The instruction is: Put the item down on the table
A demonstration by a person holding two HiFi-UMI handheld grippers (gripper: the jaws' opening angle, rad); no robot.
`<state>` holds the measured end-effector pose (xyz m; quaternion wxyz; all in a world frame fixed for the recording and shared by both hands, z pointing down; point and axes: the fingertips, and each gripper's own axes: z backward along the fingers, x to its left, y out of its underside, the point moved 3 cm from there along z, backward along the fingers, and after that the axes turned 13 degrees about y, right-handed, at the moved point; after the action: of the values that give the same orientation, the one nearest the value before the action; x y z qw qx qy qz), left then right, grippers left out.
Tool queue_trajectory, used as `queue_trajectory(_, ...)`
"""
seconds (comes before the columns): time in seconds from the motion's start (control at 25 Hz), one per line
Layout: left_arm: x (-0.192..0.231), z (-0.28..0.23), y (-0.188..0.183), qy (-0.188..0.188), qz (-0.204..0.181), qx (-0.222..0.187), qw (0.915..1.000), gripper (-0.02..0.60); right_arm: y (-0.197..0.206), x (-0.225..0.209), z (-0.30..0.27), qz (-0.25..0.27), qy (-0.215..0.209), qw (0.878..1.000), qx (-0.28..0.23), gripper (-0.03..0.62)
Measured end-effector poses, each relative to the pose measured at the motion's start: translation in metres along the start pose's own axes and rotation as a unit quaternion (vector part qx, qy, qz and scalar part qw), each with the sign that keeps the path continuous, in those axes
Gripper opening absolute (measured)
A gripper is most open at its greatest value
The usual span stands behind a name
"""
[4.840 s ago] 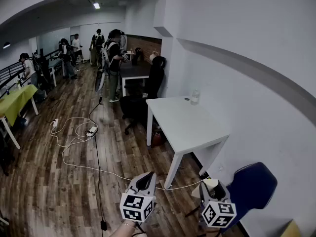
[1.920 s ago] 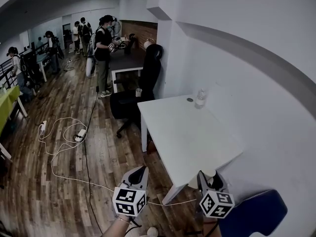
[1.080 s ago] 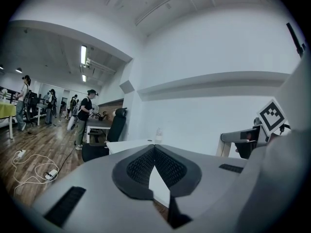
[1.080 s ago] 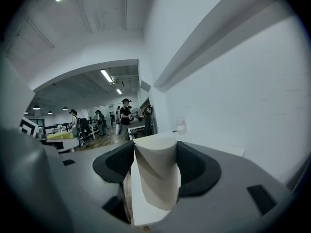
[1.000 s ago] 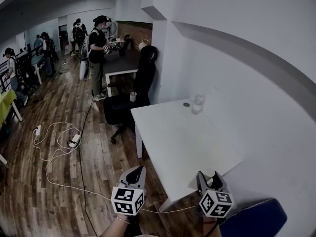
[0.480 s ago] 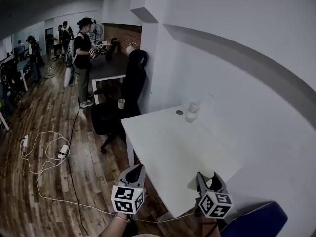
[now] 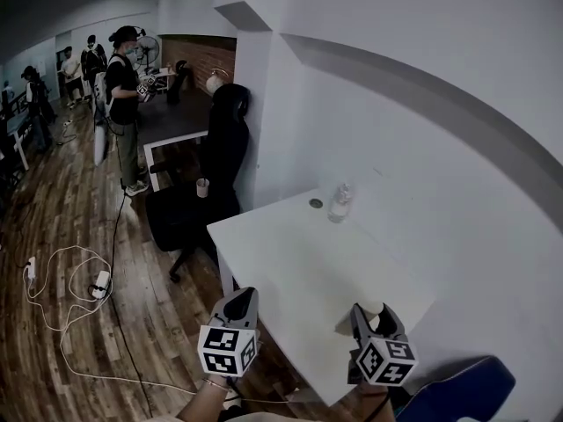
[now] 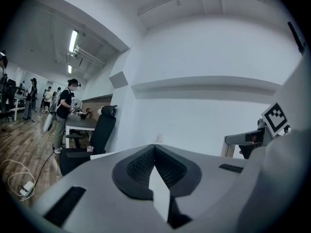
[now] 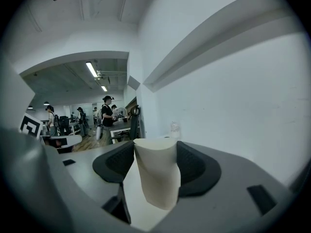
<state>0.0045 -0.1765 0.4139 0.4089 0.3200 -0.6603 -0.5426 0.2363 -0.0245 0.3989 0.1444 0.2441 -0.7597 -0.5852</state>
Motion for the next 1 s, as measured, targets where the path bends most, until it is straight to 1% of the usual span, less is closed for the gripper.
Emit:
queue_trajectory(0.2, 0.037, -0.015, -0.004, 0.014, 0.002, 0.007, 0.9999, 0.017, -0.006, 0.017, -0.023, -0.007, 0.023, 1.000, -0.002, 0.293)
queue_trajectory(0.36, 0.065, -0.027, -0.011, 0.031, -0.006, 0.012, 0.9994, 0.017, -0.008, 0.032, -0.039, -0.017, 0.040, 0.999, -0.004, 0.293)
queue_trajectory(0.48, 0.083, -0.033, -0.016, 0.039, -0.009, 0.011, 0.9991, 0.017, -0.009, 0.046, -0.048, -0.021, 0.047, 0.999, -0.006, 0.293)
queue_trajectory(0.6, 0.099, -0.034, -0.014, 0.041, -0.004, 0.012, 0.9991, 0.017, -0.007, 0.058, -0.051, -0.019, 0.049, 0.999, -0.002, 0.293)
queue_trajectory(0.72, 0.106, -0.037, -0.010, 0.040, 0.005, 0.015, 0.9991, 0.017, -0.006, 0.060, -0.054, -0.015, 0.052, 0.998, 0.005, 0.293)
queue_trajectory(1.0, 0.107, -0.042, 0.004, 0.045, 0.016, 0.025, 0.9985, 0.017, -0.003, 0.053, -0.060, -0.007, 0.060, 0.998, 0.019, 0.293)
